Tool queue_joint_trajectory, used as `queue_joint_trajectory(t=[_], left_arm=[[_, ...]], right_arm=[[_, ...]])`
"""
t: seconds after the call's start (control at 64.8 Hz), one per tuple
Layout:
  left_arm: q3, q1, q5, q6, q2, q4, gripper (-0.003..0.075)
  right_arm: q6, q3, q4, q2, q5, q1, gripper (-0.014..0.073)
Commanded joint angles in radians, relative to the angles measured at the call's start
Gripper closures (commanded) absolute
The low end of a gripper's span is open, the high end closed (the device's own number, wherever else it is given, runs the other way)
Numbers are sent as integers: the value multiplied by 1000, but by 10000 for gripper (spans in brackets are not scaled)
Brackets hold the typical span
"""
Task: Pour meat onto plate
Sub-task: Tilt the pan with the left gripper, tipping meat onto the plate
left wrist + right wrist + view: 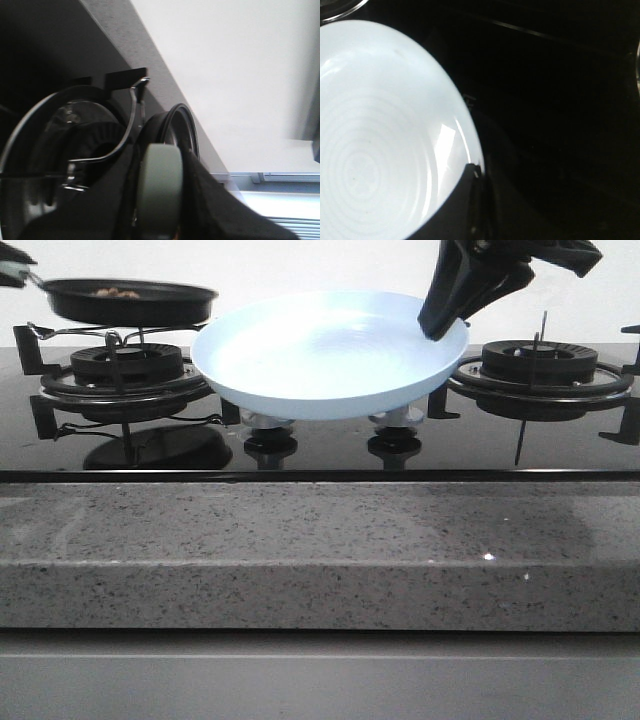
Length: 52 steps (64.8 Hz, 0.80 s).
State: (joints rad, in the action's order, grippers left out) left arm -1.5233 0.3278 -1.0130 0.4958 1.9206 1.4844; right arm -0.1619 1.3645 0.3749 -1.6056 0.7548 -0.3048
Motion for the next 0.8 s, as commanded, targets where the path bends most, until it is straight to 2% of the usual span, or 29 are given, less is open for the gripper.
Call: queue_joint_trajectory(t=[0.0, 0.278, 0.494, 0.694, 0.787], left_arm=[[-34, 4, -54, 1, -120, 131, 741], [-34, -72, -54, 51, -277, 29, 741], [-34, -219, 38, 51, -379, -149, 741], [-34, -353, 148, 53, -443, -250, 741], [-35, -424, 204, 53, -467, -359, 741]], right_arm=[[-7, 25, 30, 51, -51, -2, 652], [-7, 25, 30, 51, -51, -2, 652], [-7, 25, 30, 51, -51, -2, 652], [-7, 25, 30, 51, -51, -2, 652], [-7, 25, 30, 51, -51, -2, 652]])
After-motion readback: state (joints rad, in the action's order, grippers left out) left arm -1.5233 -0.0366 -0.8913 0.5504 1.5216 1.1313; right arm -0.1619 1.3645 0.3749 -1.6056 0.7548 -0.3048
